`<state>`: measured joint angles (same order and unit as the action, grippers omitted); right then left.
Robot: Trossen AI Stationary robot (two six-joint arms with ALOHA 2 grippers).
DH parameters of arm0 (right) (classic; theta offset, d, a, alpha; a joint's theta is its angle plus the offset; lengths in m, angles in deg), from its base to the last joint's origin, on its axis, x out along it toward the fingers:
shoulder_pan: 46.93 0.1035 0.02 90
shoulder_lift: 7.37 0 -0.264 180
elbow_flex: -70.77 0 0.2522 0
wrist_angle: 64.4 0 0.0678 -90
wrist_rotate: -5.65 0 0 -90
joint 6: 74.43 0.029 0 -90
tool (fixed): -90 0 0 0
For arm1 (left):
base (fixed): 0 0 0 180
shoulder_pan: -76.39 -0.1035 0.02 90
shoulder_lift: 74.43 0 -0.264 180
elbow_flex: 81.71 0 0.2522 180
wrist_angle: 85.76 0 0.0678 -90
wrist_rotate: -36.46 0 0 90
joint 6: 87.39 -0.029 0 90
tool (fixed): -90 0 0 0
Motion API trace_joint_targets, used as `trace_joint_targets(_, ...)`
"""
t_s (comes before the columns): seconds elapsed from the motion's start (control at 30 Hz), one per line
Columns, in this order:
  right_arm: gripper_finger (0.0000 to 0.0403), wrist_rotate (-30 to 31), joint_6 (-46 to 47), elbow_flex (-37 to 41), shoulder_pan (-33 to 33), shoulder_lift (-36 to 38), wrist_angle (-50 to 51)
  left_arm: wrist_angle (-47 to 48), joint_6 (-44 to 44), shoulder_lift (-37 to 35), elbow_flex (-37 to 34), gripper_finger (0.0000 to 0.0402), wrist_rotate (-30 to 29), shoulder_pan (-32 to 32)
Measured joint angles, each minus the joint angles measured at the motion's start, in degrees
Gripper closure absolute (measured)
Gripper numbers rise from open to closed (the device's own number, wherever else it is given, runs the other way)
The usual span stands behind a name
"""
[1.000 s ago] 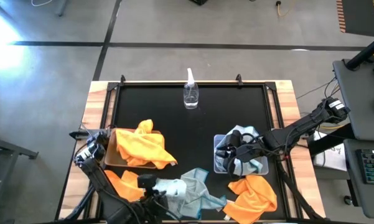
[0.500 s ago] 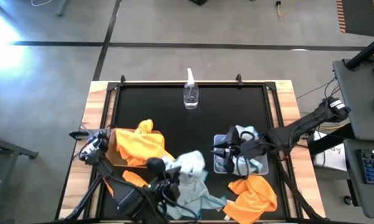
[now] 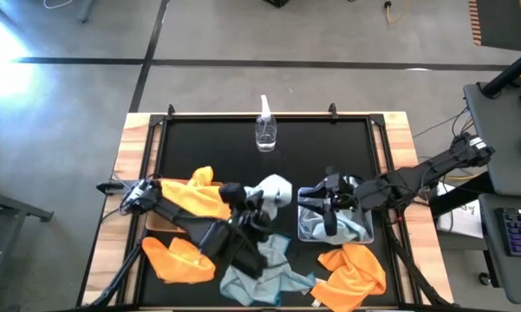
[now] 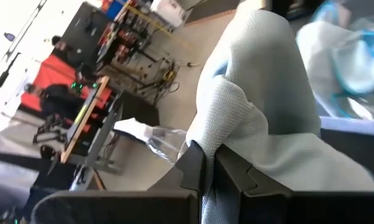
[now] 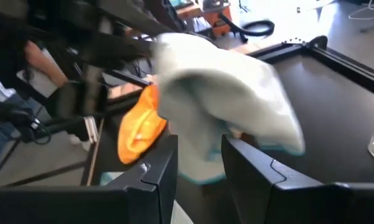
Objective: Sort microfiber towel by color & place in baskets
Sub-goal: Put the left blue microfiber cloth into the transparent bin
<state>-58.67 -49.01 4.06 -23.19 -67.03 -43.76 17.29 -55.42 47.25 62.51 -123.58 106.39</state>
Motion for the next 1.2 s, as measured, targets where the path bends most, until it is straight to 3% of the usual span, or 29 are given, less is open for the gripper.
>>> trace_joint_targets(0.13,0.0284,0.4,-0.2,-0.5,0.0,1.2,0.1,-6.5,-3.6,0.0,-0.9,0.0398,-0.1,-2.5)
trace_joint_targets(0.27,0.0284,2.9,-1.9,-1.1,0.0,2.2,0.1,-20.0,-16.4,0.7,-1.3,0.0398,1.9,-3.5)
trace_joint_targets(0.5,0.0284,6.4,-3.7,-1.2,-0.1,4.4,0.5,-42.8,-36.0,2.0,-3.1,0.0398,23.0,-4.8)
trace_joint_targets(0.67,0.0284,7.8,-3.5,-1.2,-0.1,6.6,1.4,-48.1,-41.8,2.0,-5.5,0.0398,26.6,-6.5)
trace_joint_targets(1.03,0.0284,8.0,-3.7,-1.2,-0.1,8.9,1.4,-67.2,-49.5,2.0,-11.5,0.0398,46.0,-12.3)
trace_joint_targets(1.2,0.0284,8.9,-5.5,-1.2,-0.2,9.0,1.4,-73.6,-51.0,2.0,-13.4,0.0398,49.4,-15.4)
